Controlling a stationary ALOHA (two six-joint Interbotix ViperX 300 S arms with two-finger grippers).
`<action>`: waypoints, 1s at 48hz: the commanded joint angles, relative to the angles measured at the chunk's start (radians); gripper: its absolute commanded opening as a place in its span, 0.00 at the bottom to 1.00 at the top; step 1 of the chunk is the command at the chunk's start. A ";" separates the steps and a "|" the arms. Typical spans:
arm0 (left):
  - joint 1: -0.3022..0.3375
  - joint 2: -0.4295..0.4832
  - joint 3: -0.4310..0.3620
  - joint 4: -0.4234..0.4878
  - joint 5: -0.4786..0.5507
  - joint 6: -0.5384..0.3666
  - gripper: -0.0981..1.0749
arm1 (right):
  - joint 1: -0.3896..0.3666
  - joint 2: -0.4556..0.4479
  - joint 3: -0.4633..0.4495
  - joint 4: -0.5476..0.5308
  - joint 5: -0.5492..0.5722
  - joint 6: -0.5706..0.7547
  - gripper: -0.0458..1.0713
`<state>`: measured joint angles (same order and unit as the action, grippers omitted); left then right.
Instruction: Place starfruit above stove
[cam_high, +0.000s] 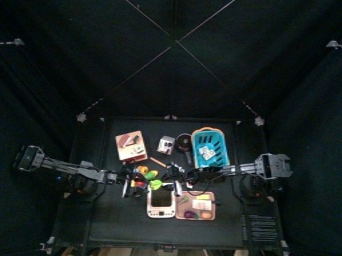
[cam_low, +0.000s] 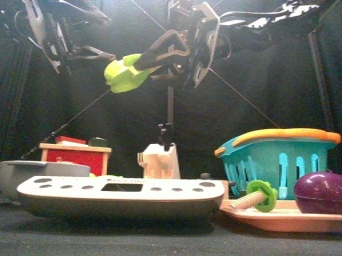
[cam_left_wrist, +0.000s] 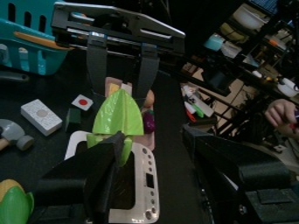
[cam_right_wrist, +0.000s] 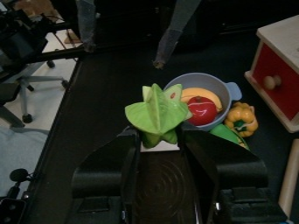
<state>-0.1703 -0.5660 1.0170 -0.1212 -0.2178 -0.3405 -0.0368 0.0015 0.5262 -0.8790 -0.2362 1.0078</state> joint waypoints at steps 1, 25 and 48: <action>-0.003 -0.002 -0.008 0.000 -0.011 0.002 0.86 | 0.002 -0.055 -0.003 0.026 0.026 -0.002 0.64; 0.005 -0.002 0.025 0.000 -0.011 0.002 0.86 | -0.040 0.077 -0.028 0.218 0.268 -0.005 0.66; 0.018 -0.002 0.043 0.009 -0.011 0.009 0.86 | -0.049 0.149 -0.077 0.249 0.423 -0.003 0.78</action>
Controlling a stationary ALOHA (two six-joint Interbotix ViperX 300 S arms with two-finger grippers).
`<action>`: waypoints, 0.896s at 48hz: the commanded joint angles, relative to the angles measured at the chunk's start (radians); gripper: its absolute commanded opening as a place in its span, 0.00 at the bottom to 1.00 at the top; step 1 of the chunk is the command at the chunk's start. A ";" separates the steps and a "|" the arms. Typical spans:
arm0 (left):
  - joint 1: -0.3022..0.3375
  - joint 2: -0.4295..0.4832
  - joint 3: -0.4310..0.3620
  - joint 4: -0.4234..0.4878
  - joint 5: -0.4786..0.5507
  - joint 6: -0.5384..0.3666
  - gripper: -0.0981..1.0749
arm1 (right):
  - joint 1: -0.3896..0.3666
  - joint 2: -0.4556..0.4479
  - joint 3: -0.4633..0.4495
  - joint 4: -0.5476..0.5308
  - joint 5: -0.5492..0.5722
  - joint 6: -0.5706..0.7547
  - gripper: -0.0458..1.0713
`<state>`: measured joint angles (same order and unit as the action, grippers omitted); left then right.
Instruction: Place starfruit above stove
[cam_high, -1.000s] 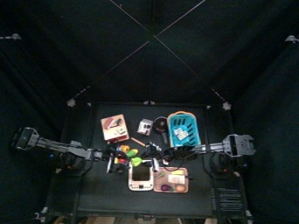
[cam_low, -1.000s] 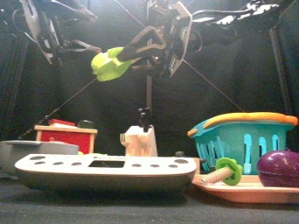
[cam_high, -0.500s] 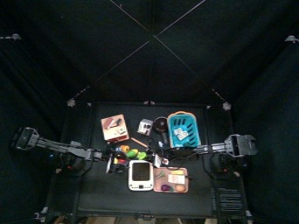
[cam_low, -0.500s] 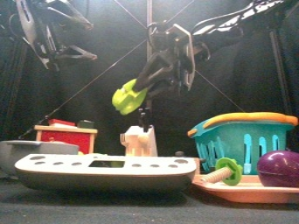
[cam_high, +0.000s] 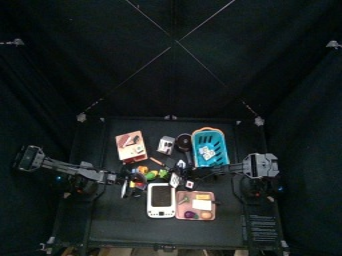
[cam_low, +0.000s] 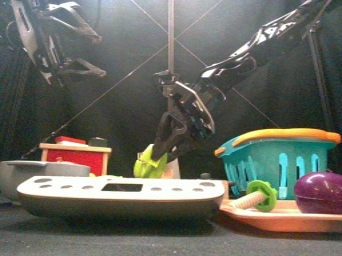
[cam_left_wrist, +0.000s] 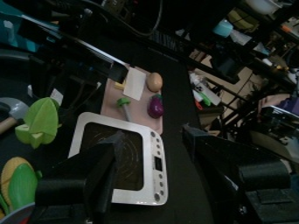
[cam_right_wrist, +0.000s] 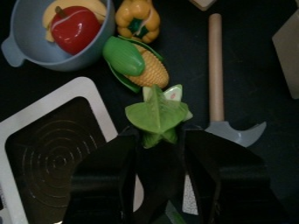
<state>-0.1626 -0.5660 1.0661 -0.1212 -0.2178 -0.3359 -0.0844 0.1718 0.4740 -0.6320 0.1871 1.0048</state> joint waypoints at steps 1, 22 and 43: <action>0.015 -0.002 -0.002 0.015 -0.012 0.006 0.86 | -0.002 -0.020 -0.025 0.002 0.000 0.002 0.79; 0.216 -0.037 0.120 0.161 -0.081 0.011 0.85 | -0.008 -0.002 -0.158 -0.023 0.179 -0.003 0.87; 0.229 -0.043 0.144 0.160 -0.080 0.009 0.85 | -0.009 0.147 -0.301 -0.080 0.448 -0.009 0.86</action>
<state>0.0629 -0.6075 1.2210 0.0383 -0.2945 -0.3267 -0.0874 0.3375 0.1979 -0.7102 0.6335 0.9956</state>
